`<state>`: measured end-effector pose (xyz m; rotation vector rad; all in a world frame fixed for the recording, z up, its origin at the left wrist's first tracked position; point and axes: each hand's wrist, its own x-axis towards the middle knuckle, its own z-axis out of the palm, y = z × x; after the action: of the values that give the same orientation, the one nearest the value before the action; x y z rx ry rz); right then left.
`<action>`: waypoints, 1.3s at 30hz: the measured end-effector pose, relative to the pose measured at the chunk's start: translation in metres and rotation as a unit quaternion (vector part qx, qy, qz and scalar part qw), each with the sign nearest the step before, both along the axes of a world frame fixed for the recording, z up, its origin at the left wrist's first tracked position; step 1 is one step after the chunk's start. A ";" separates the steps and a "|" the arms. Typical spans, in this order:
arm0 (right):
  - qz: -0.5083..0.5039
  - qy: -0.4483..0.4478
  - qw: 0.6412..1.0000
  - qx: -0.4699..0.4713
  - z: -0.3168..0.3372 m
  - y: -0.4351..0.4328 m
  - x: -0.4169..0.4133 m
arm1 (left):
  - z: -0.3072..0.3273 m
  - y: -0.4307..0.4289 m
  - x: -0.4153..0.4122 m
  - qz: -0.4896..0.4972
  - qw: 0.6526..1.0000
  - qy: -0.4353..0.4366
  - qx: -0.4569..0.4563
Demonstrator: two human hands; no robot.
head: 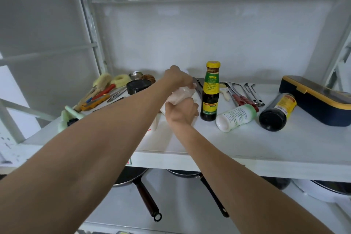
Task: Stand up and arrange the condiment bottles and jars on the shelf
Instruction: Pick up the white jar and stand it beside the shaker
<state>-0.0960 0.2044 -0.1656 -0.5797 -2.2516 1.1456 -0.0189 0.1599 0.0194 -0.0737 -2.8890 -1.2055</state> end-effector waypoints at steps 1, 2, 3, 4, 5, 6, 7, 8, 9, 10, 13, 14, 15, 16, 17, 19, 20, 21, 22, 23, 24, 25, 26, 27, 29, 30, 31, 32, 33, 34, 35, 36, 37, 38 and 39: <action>0.001 -0.007 1.000 -0.003 -0.010 0.004 -0.015 | -0.001 -0.002 0.000 -0.001 1.000 0.008 0.018; -0.004 0.011 1.000 -0.012 -0.013 0.003 -0.022 | -0.002 -0.004 0.005 0.008 1.000 0.017 0.024; -0.003 0.011 1.000 -0.021 -0.009 0.002 -0.015 | -0.004 -0.006 0.009 0.008 0.999 0.023 0.046; -0.001 0.023 0.999 -0.024 0.003 0.002 0.003 | -0.008 -0.006 0.012 0.005 0.997 0.026 0.069; 0.008 0.036 0.999 -0.028 0.016 0.002 0.024 | -0.010 -0.005 0.014 0.005 0.996 0.029 0.088; 0.019 0.045 0.998 -0.032 0.030 0.001 0.048 | -0.012 -0.006 0.019 0.015 0.994 0.036 0.106; 0.031 0.047 0.998 -0.037 0.046 -0.002 0.074 | -0.013 -0.007 0.026 0.020 0.991 0.042 0.123; 0.052 0.052 0.997 -0.039 0.057 -0.003 0.097 | -0.014 -0.008 0.030 0.027 0.988 0.043 0.145; 0.076 0.055 0.995 -0.041 0.064 -0.004 0.113 | -0.017 -0.008 0.033 0.037 0.984 0.041 0.167; 0.099 0.057 0.993 -0.039 0.068 -0.003 0.127 | -0.019 -0.009 0.037 0.048 0.981 0.036 0.185; 0.144 0.067 0.987 -0.037 0.075 0.003 0.154 | -0.028 -0.014 0.041 0.053 0.971 0.044 0.231; 0.150 0.072 0.985 -0.041 0.076 0.005 0.159 | -0.031 -0.015 0.044 0.054 0.967 0.044 0.244; 0.154 0.076 0.984 -0.047 0.077 0.005 0.163 | -0.033 -0.015 0.049 0.053 0.963 0.045 0.259; 0.157 0.079 0.983 -0.054 0.076 0.006 0.165 | -0.037 -0.016 0.050 0.049 0.960 0.046 0.273; 0.161 0.083 0.982 -0.060 0.077 0.006 0.167 | -0.041 -0.016 0.051 0.051 0.956 0.052 0.283; 0.164 0.089 0.980 -0.065 0.077 0.006 0.168 | -0.048 -0.015 0.054 0.061 0.951 0.062 0.297; 0.167 0.089 0.980 -0.064 0.077 0.006 0.168 | -0.050 -0.014 0.054 0.068 0.948 0.067 0.303; 0.168 0.087 0.980 -0.063 0.076 0.006 0.167 | -0.052 -0.014 0.053 0.072 0.947 0.068 0.305; 0.168 0.085 0.980 -0.063 0.075 0.007 0.165 | -0.052 -0.014 0.052 0.073 0.947 0.068 0.304; 0.169 0.083 0.980 -0.065 0.074 0.007 0.165 | -0.051 -0.014 0.052 0.069 0.949 0.066 0.300; 0.167 0.082 0.980 -0.066 0.074 0.007 0.164 | -0.050 -0.014 0.052 0.063 0.951 0.066 0.297; 0.164 0.083 0.981 -0.068 0.073 0.006 0.162 | -0.048 -0.015 0.053 0.057 0.953 0.064 0.290; 0.158 0.082 0.982 -0.068 0.073 0.006 0.160 | -0.046 -0.015 0.052 0.050 0.954 0.058 0.289; 0.150 0.081 0.983 -0.065 0.072 0.006 0.156 | -0.044 -0.017 0.050 0.041 0.953 0.051 0.296; 0.128 0.075 0.988 -0.050 0.070 0.008 0.149 | -0.042 -0.019 0.046 0.033 0.945 0.038 0.323; 0.121 0.073 0.989 -0.043 0.069 0.009 0.147 | -0.041 -0.019 0.045 0.032 0.942 0.031 0.333; 0.118 0.073 0.990 -0.037 0.068 0.010 0.146 | -0.041 -0.019 0.045 0.033 0.941 0.028 0.337; 0.119 0.073 0.990 -0.035 0.068 0.010 0.146 | -0.042 -0.019 0.044 0.033 0.940 0.029 0.337; 0.123 0.073 0.989 -0.035 0.069 0.011 0.145 | -0.044 -0.020 0.043 0.035 0.941 0.033 0.336; 0.130 0.070 0.988 -0.036 0.069 0.011 0.145 | -0.046 -0.020 0.041 0.035 0.940 0.034 0.337; 0.137 0.066 0.988 -0.037 0.069 0.011 0.145 | -0.048 -0.021 0.041 0.032 0.939 0.035 0.342; 0.144 0.064 0.987 -0.036 0.069 0.011 0.144 | -0.050 -0.021 0.040 0.029 0.936 0.035 0.348; 0.152 0.063 0.986 -0.035 0.069 0.011 0.144 | -0.052 -0.022 0.040 0.025 0.934 0.035 0.355; 0.158 0.060 0.985 -0.038 0.068 0.011 0.143 | -0.054 -0.022 0.039 0.023 0.933 0.037 0.358; 0.167 0.059 0.983 -0.045 0.068 0.011 0.144 | -0.056 -0.022 0.040 0.023 0.932 0.041 0.359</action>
<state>0.0475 0.2159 -0.0977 -0.1627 -2.2567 1.4088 0.0206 0.1376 -0.0367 -0.0459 -2.1855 -2.0857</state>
